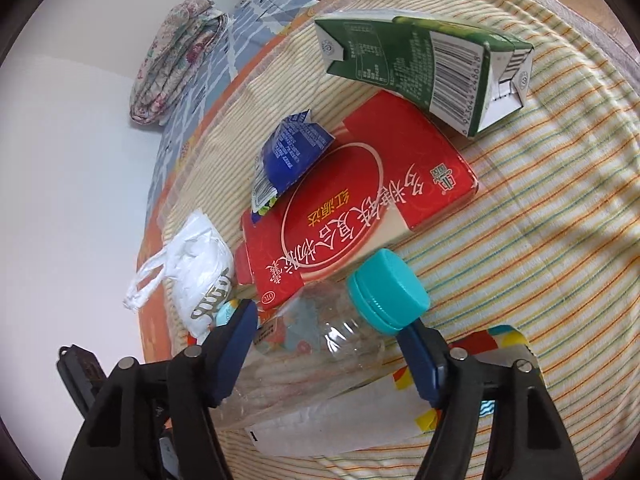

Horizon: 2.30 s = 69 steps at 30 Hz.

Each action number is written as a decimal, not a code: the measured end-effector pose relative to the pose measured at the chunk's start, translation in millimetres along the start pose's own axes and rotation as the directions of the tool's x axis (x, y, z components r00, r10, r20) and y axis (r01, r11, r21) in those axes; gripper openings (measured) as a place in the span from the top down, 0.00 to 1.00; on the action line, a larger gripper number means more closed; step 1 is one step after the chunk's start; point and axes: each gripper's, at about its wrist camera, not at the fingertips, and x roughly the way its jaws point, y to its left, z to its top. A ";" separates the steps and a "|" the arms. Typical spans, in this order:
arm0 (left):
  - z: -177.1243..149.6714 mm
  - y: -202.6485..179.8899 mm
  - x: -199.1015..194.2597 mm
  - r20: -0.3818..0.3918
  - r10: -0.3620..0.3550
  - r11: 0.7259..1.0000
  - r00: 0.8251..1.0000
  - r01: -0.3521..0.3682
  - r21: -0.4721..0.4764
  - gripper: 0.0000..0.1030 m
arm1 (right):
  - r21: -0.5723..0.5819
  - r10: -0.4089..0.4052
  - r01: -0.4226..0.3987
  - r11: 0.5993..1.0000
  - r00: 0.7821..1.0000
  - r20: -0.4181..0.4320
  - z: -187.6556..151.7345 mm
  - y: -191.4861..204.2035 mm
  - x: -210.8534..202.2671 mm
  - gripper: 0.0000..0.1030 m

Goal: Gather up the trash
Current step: 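Grasp the orange cap with the left gripper while the right gripper grasps the teal-capped bottle, then carry the orange cap over the basket with the left gripper while the right gripper carries the bottle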

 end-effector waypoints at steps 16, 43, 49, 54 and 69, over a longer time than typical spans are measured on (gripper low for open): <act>-6.3 6.8 -29.3 0.059 -0.008 1.000 0.998 0.008 0.002 0.52 | -0.279 0.095 -0.066 0.958 0.991 0.093 -17.8 47.3 -57.4 0.45; -65.7 1.4 -132.9 0.137 -0.124 0.992 0.983 0.120 0.032 0.52 | -0.727 0.192 0.016 0.686 0.960 0.203 -101.5 105.0 -156.8 0.46; -98.2 -14.3 -144.1 0.105 -0.151 0.987 0.983 0.145 0.062 0.52 | -0.752 0.174 0.002 0.659 0.973 0.155 -128.3 83.6 -174.4 0.46; -126.4 -27.4 -149.5 0.075 -0.171 0.982 0.982 0.165 0.087 0.52 | -0.768 0.128 0.001 0.641 0.986 0.109 -152.7 57.5 -180.6 0.46; -207.9 -59.3 -129.3 -0.080 -0.207 0.967 0.975 0.216 0.136 0.52 | -0.849 -0.032 0.076 0.523 0.997 0.070 -224.1 3.3 -169.2 0.46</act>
